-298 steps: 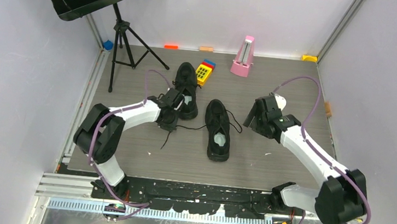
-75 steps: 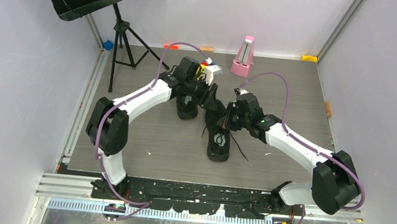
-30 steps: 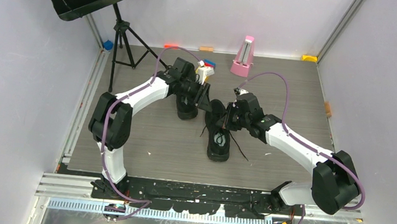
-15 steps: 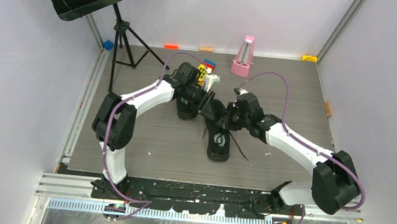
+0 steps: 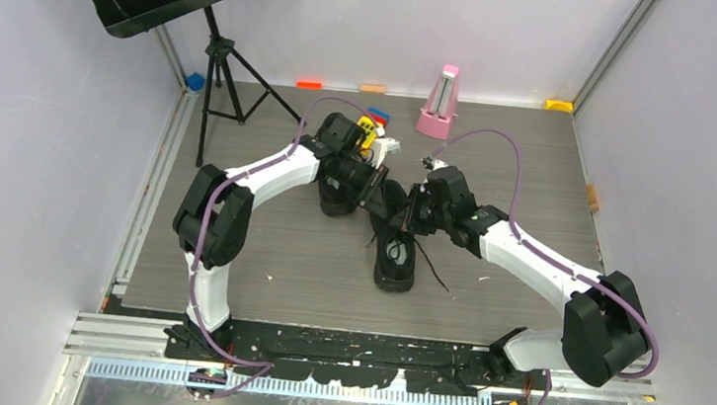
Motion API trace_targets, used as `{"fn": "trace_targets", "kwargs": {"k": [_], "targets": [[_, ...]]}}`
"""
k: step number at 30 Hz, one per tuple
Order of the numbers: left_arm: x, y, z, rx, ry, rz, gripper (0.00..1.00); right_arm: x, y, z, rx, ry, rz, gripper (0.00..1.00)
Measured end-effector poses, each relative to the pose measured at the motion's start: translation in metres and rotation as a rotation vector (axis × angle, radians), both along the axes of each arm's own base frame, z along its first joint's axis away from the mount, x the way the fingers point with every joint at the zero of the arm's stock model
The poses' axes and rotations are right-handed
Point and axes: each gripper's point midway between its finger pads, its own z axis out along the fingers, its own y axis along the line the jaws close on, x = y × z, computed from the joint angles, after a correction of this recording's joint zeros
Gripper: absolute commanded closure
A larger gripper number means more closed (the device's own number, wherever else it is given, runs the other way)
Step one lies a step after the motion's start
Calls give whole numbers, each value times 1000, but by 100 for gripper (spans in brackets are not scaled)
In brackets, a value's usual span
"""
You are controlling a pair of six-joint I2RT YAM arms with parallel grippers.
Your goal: Tie the shoes
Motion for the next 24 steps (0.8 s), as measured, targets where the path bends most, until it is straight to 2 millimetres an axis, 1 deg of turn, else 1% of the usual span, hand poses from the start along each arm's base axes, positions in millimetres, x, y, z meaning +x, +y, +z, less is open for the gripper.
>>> {"fn": "trace_targets", "kwargs": {"k": [2, 6, 8, 10, 13, 16, 20, 24], "targets": [[-1, -1, 1, -3, 4, -1, 100, 0, 0, 0, 0, 0, 0, 100], [0, -2, 2, -10, 2, -1, 100, 0, 0, 0, -2, 2, 0, 100], [1, -3, 2, -15, -3, 1, 100, -1, -1, -1, -6, 5, -2, 98], [3, -2, 4, -17, -7, 5, 100, -1, -2, -2, -12, 7, -6, 92], [2, 0, 7, -18, -18, 13, 100, -1, -4, -2, -16, 5, -9, 74], [2, 5, 13, -14, -43, 29, 100, -3, -5, 3, -15, -3, -10, 65], [6, 9, 34, -21, -110, 56, 100, -6, -11, 18, -7, -38, -20, 59], [10, 14, 54, -26, -176, 92, 100, -9, -18, 28, -12, -63, -35, 56]]}}
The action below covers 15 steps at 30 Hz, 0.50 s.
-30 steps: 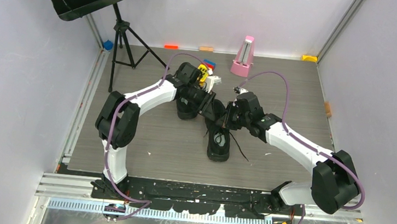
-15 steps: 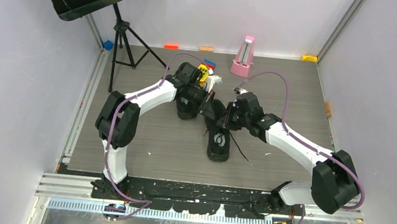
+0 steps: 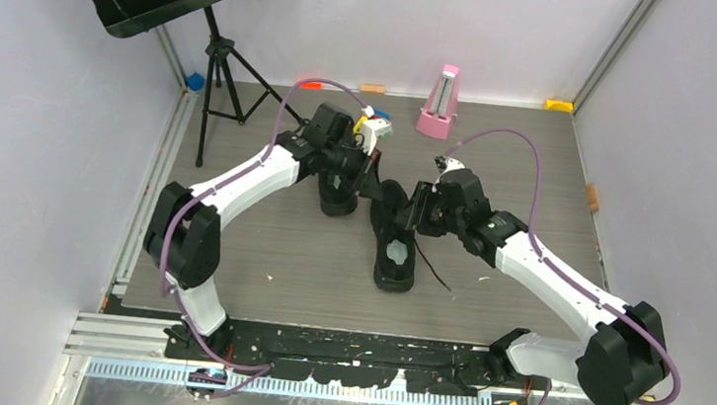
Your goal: Tie the shoes
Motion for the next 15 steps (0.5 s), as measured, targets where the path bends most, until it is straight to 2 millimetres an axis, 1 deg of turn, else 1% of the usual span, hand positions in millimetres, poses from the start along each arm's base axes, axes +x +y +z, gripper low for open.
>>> {"fn": "trace_targets", "kwargs": {"k": [2, 4, 7, 11, 13, 15], "targets": [[2, 2, 7, -1, -21, 23, 100, -1, -3, 3, -6, -6, -6, 54], [4, 6, 14, 3, -48, 48, 100, -1, -8, 5, -12, -14, -16, 49], [9, 11, 23, 13, -89, 91, 100, 0, -16, 11, -19, -33, -32, 46], [15, 26, 32, 50, -148, 178, 100, 2, -26, 18, -16, -55, -58, 43], [17, 36, 38, 71, -176, 233, 100, 2, -31, 16, -21, -58, -67, 42], [20, 47, 44, 93, -204, 286, 100, 0, -37, 8, -35, -46, -72, 41]]}}
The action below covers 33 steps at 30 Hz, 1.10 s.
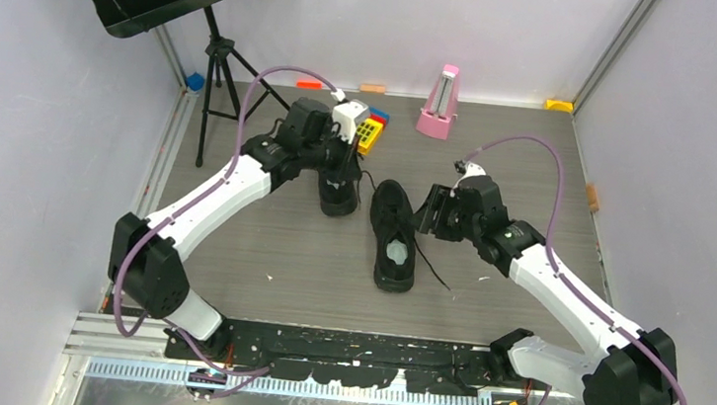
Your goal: Tie the shoes
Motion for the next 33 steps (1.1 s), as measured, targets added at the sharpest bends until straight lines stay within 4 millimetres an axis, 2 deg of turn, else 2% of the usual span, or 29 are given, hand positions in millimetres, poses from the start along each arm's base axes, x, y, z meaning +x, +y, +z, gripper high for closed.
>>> {"fn": "trace_targets", "kwargs": {"k": [3, 6, 10, 15, 22, 26, 33], "targets": [[6, 17, 6, 29, -29, 74, 100, -7, -7, -18, -22, 30, -4, 40], [10, 42, 3, 70, -38, 164, 100, -16, -14, -37, -45, 66, -4, 39], [9, 64, -6, 105, -22, 237, 100, -20, -15, -47, -52, 74, 16, 31], [1, 70, -19, 118, 11, 244, 100, -15, -5, -43, -21, 19, 69, 27], [-3, 71, -25, 125, 27, 242, 100, 2, 9, -38, -3, -71, 133, 32], [-3, 71, -26, 127, 30, 242, 100, 7, 15, -41, 4, -101, 165, 42], [-1, 70, -35, 142, 51, 241, 100, 11, 27, -53, 8, -97, 228, 75]]}}
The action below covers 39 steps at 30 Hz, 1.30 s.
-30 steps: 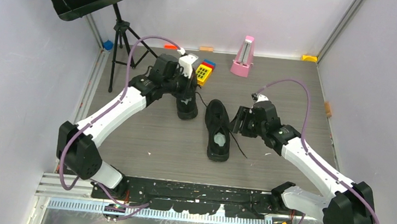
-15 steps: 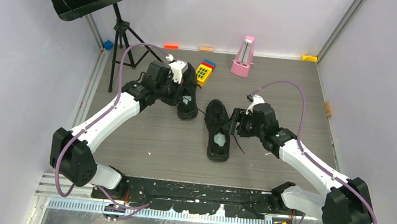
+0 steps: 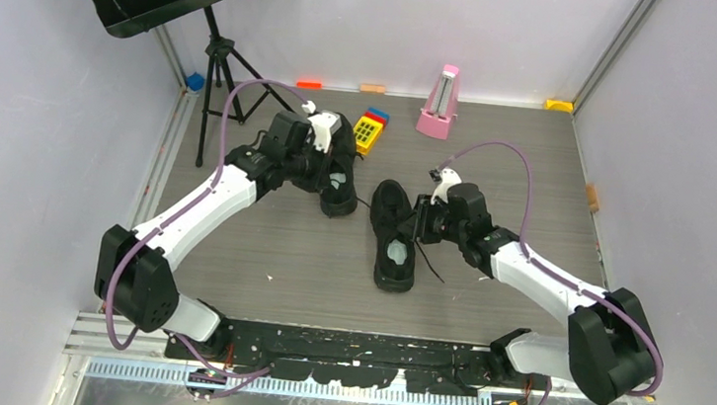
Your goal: Tie the shoes
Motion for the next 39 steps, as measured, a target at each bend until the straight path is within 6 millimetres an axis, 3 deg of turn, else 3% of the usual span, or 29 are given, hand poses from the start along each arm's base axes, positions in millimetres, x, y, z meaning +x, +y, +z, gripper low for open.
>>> {"fn": "trace_targets", "kwargs": {"k": [2, 9, 12, 18, 23, 25, 30, 39], "targets": [[0, 0, -3, 5, 6, 1, 100, 0, 0, 0, -2, -2, 7, 83], [1, 5, -6, 33, 17, 18, 100, -4, -9, 7, -19, -11, -27, 82], [2, 7, -5, 39, 14, 26, 100, -10, -17, 9, -37, 0, -49, 61], [2, 9, -6, 49, 17, 35, 100, -13, -26, 25, -25, -28, -91, 54], [1, 8, -6, 43, 21, 32, 100, -15, -28, 23, -30, -15, -97, 51], [1, 8, -6, 42, 21, 31, 100, -14, -28, 21, -31, -12, -97, 54], [1, 7, -6, 41, 22, 30, 100, -13, -25, 12, -36, 14, -90, 82], [0, 8, -7, 42, 23, 30, 100, -17, -26, 18, -5, 15, -104, 99]]}}
